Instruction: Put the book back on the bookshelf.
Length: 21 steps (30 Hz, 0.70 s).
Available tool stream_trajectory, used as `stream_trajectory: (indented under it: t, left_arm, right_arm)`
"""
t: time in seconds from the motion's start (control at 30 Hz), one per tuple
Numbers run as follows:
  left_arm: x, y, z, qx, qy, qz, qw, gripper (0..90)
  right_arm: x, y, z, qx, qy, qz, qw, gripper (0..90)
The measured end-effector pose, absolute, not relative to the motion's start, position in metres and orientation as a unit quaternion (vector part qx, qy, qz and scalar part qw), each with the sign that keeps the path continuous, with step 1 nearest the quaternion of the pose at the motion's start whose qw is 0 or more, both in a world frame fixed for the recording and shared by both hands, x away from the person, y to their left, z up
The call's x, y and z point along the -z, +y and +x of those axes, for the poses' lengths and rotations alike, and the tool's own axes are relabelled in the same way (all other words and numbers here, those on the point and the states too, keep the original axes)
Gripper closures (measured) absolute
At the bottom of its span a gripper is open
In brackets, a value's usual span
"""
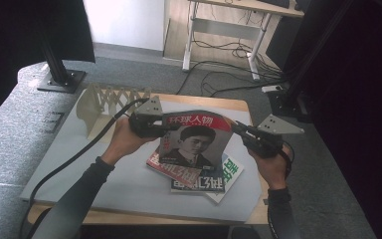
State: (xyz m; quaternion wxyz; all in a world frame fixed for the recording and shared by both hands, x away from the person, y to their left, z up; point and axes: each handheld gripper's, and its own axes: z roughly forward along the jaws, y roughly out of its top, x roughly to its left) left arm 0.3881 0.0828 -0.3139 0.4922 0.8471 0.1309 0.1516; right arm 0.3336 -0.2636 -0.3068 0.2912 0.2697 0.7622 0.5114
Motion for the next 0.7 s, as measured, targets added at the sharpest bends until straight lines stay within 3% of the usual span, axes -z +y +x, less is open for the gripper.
stream_trajectory:
  t: [0.2,0.5,0.7]
  left_arm:
    - [0.311,0.082,0.389,-0.15,0.127,0.854,0.483,85.2]
    - [0.31,0.084,0.386,-0.154,0.123,0.859,0.472,86.2]
    - [0.309,0.085,0.386,-0.153,0.127,0.864,0.463,86.3]
  right_arm:
    - [0.307,-0.264,0.334,-0.511,0.762,0.273,0.288,82.0]
    - [0.312,-0.27,0.335,-0.508,0.759,0.289,0.286,77.5]
    - [0.328,-0.276,0.337,-0.495,0.761,0.311,0.281,69.7]
